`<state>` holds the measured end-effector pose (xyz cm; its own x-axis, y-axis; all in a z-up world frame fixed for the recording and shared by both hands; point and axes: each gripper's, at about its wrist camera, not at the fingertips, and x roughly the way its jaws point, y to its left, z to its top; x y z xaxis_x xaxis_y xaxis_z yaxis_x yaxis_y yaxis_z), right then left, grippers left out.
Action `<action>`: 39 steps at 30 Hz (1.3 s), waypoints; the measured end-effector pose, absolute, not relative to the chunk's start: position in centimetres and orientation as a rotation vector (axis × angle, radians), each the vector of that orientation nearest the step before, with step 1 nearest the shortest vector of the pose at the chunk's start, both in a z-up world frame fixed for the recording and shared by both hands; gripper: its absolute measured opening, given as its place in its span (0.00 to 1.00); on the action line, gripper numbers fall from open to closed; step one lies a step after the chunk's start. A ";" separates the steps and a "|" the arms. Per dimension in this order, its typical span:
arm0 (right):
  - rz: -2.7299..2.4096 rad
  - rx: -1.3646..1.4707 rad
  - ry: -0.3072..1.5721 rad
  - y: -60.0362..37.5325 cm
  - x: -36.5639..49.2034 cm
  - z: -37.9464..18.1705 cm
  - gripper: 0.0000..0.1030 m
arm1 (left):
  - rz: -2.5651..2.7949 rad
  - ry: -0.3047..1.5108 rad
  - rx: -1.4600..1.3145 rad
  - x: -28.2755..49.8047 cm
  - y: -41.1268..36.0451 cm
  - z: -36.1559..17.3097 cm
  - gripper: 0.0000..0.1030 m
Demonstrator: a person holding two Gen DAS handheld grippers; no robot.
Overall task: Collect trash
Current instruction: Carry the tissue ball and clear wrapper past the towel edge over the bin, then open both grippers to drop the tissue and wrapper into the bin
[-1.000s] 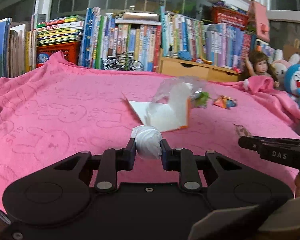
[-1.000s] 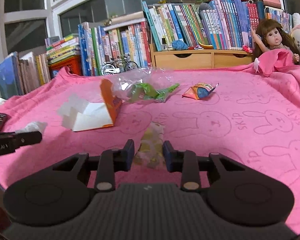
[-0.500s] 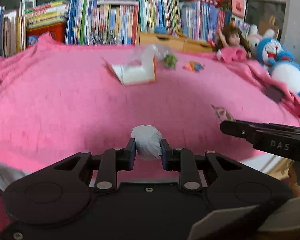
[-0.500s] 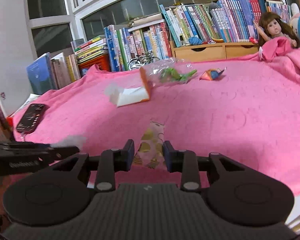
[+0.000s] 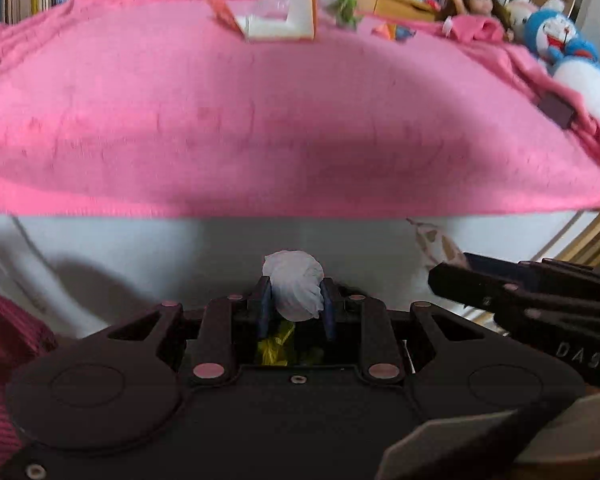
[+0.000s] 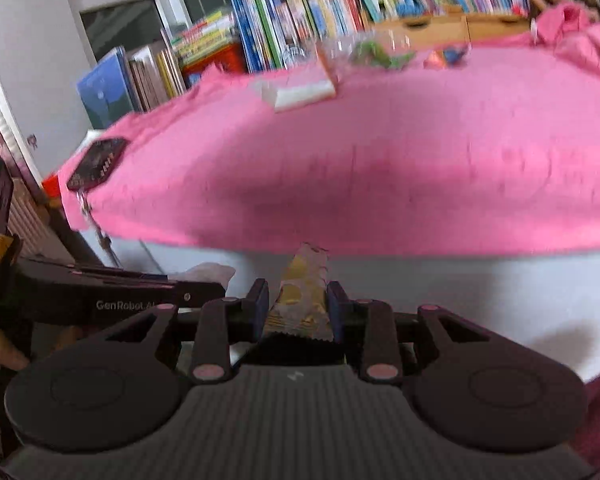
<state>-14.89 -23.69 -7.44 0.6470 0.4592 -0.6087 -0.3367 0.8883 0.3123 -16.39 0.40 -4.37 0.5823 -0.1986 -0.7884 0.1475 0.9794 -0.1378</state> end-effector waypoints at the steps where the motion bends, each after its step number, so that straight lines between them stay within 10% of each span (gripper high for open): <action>1: 0.453 0.176 0.756 -23.5 -14.9 -7.9 0.35 | -0.199 0.942 -0.055 -16.4 0.4 -4.8 0.23; 39: 0.392 0.160 1.005 -21.6 -14.2 -13.7 0.48 | -0.107 1.259 -0.101 -15.2 1.1 -12.6 0.25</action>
<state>-14.23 -21.65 -13.68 0.4732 0.3914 -0.7892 -0.2463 0.9189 0.3081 -15.20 1.08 -12.56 0.3033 -0.1363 -0.9431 0.0255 0.9905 -0.1349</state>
